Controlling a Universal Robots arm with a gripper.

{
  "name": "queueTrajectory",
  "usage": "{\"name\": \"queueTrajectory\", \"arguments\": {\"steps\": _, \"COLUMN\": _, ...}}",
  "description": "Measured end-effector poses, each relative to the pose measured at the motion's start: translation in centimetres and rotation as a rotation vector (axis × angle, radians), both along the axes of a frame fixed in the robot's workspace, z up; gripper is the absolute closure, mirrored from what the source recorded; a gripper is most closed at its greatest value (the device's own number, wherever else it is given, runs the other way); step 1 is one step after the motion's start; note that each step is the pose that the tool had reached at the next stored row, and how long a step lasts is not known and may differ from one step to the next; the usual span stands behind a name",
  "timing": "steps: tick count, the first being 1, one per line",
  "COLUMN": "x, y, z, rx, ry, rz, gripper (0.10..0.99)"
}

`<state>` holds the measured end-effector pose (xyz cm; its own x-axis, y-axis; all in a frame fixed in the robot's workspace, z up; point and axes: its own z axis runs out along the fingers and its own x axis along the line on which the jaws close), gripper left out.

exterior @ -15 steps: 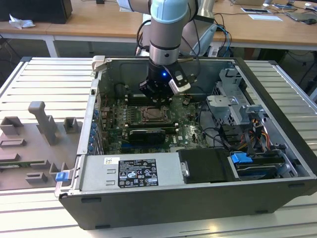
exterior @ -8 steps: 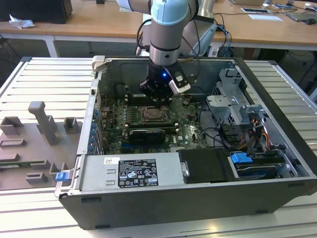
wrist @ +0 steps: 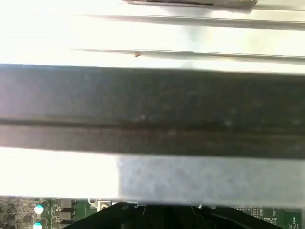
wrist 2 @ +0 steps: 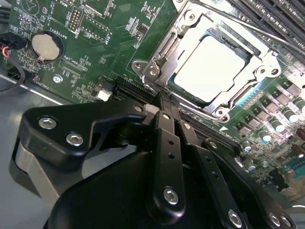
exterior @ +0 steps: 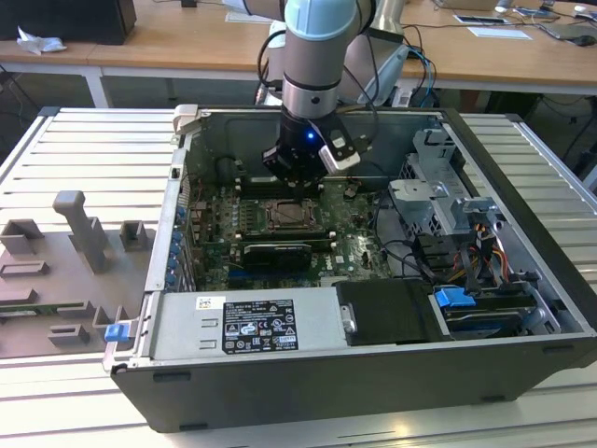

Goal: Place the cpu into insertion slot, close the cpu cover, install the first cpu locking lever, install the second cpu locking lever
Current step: 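Install the first cpu locking lever, then install the second cpu locking lever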

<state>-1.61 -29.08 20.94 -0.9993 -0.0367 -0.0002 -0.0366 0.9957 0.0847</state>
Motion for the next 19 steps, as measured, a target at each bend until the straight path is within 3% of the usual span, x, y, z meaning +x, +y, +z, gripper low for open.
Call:
{"name": "queueTrajectory", "arguments": {"steps": 12, "x": -0.01, "y": -0.77, "z": 0.13, "rx": 0.000, "ry": 0.0001, "rz": 0.000, "gripper": 0.980}}
{"name": "queueTrajectory", "arguments": {"steps": 19, "x": -0.01, "y": -0.76, "z": 1.55, "rx": 0.000, "ry": 0.0002, "rz": 0.000, "gripper": 0.980}}
